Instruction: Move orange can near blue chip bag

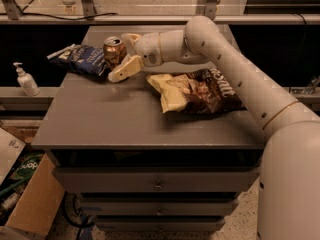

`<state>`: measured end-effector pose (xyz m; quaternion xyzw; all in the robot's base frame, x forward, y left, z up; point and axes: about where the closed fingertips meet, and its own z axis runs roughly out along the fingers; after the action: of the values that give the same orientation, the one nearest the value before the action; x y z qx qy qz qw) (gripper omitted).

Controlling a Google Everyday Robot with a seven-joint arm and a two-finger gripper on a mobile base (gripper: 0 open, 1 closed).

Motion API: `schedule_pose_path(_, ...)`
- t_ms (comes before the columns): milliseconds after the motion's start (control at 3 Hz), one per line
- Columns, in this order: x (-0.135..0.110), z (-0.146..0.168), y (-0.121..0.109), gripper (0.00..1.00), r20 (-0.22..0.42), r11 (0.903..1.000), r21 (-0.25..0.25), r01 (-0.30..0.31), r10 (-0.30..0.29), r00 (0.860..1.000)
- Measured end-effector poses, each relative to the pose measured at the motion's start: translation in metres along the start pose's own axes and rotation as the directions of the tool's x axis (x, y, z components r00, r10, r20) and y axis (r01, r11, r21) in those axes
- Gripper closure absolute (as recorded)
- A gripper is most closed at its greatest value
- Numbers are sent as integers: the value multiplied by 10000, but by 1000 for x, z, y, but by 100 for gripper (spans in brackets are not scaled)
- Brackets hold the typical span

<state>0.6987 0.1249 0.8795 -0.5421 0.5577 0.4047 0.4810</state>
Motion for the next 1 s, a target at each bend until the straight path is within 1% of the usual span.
schedule_pose_path(333,-9,-23,-12,0,-297,9992,271,309,-300,9991)
schedule_pose_path(667,-27,-69,-23,0,-978,9924,964,761,-666,9930)
schedule_pose_path(1000,-49,-117,-20,0,-1738,9786,1713,1137,-836,9812)
